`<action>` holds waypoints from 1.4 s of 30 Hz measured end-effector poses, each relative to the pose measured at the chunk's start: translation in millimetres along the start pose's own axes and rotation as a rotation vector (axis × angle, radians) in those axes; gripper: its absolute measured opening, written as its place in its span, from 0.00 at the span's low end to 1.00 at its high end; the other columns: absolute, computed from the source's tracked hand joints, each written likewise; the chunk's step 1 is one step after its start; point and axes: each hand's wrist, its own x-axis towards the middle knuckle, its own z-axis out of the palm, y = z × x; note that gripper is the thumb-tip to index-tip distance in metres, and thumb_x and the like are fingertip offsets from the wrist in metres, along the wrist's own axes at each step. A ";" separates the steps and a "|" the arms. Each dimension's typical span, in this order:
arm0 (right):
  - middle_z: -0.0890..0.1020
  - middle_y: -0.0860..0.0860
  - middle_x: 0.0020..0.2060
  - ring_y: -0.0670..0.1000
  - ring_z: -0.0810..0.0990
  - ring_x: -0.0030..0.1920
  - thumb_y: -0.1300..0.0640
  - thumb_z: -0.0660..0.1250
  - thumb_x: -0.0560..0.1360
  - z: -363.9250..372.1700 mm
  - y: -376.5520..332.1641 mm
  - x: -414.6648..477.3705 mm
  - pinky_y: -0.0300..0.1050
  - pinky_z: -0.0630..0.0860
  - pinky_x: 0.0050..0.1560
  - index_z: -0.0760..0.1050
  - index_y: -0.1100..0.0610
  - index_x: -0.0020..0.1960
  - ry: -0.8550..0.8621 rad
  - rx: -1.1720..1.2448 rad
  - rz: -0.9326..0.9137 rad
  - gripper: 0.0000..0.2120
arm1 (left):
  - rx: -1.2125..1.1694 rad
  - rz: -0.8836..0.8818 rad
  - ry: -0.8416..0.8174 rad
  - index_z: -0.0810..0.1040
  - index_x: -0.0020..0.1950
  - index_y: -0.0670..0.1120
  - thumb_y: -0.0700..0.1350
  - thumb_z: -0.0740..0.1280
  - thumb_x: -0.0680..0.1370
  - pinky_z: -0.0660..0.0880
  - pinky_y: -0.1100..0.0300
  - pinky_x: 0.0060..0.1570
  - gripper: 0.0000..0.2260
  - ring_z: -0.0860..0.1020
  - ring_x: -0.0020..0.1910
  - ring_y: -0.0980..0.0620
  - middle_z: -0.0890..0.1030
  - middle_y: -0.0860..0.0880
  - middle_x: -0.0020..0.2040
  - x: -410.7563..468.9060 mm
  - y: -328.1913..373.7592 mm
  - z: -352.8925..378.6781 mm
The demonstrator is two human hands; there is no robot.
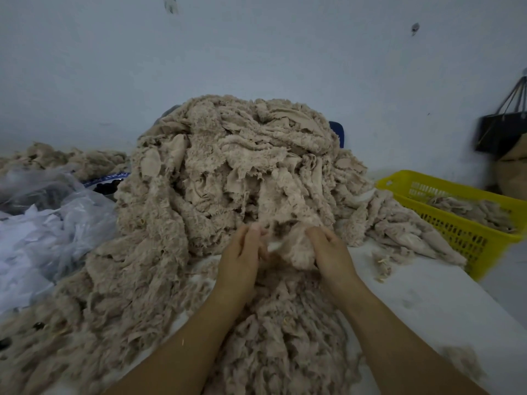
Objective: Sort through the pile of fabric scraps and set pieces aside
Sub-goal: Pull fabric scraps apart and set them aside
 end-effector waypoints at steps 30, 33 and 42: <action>0.76 0.39 0.27 0.36 0.73 0.26 0.56 0.60 0.81 15.0 -4.5 -15.9 0.28 0.66 0.26 0.71 0.40 0.49 -0.157 -0.284 -0.255 0.10 | 0.166 -0.028 -0.308 0.75 0.51 0.76 0.57 0.68 0.78 0.70 0.80 0.41 0.10 0.75 0.48 0.77 0.79 0.73 0.49 4.7 -1.9 -14.2; 0.69 0.46 0.30 0.41 0.67 0.25 0.53 0.61 0.80 11.0 -5.2 -13.0 0.34 0.64 0.27 0.68 0.45 0.49 -0.046 -0.300 -0.261 0.04 | 0.141 -0.008 -0.236 0.78 0.48 0.70 0.49 0.67 0.81 0.72 0.78 0.41 0.13 0.77 0.45 0.75 0.80 0.75 0.44 7.6 -5.5 -15.4; 0.73 0.56 0.39 0.52 0.71 0.39 0.54 0.58 0.81 -0.3 -2.0 4.4 0.49 0.69 0.41 0.71 0.65 0.50 0.183 -0.104 -0.086 0.13 | 0.032 -0.226 -0.037 0.81 0.43 0.47 0.57 0.64 0.81 0.77 0.60 0.39 0.15 0.82 0.37 0.61 0.84 0.53 0.35 19.9 -5.3 -13.0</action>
